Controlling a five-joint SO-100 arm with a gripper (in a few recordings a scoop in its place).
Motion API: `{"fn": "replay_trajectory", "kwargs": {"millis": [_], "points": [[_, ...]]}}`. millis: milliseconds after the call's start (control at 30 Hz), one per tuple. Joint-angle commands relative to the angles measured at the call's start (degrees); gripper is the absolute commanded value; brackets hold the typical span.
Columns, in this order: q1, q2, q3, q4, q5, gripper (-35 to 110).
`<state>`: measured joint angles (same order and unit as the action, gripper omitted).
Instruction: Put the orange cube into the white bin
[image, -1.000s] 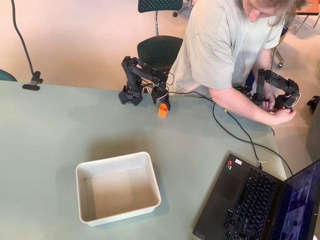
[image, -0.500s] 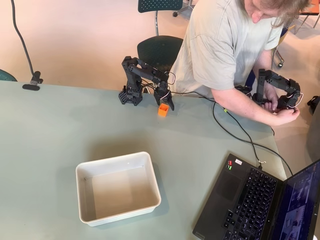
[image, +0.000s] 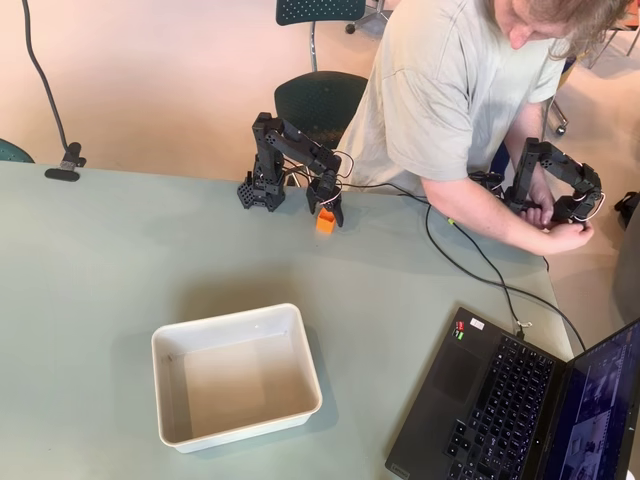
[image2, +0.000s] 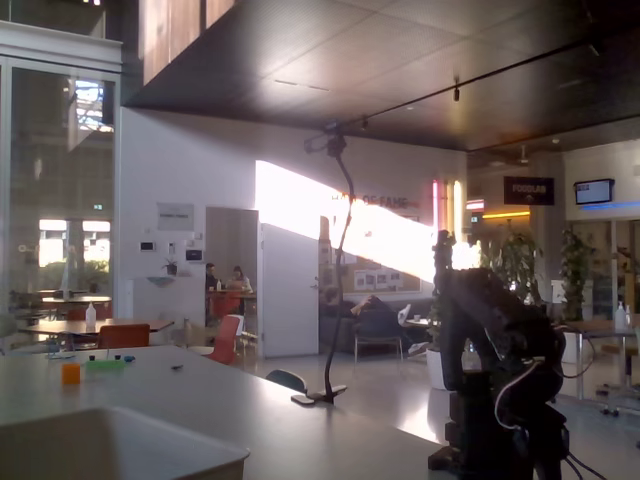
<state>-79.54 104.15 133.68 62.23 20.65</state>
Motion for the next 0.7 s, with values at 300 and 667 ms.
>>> {"fn": "replay_trajectory", "kwargs": {"millis": [300, 667], "points": [[1.14, 0.18, -1.93, -0.44, -0.53, 47], [0.44, 0.79, -1.93, -0.44, -0.62, 18]]}}
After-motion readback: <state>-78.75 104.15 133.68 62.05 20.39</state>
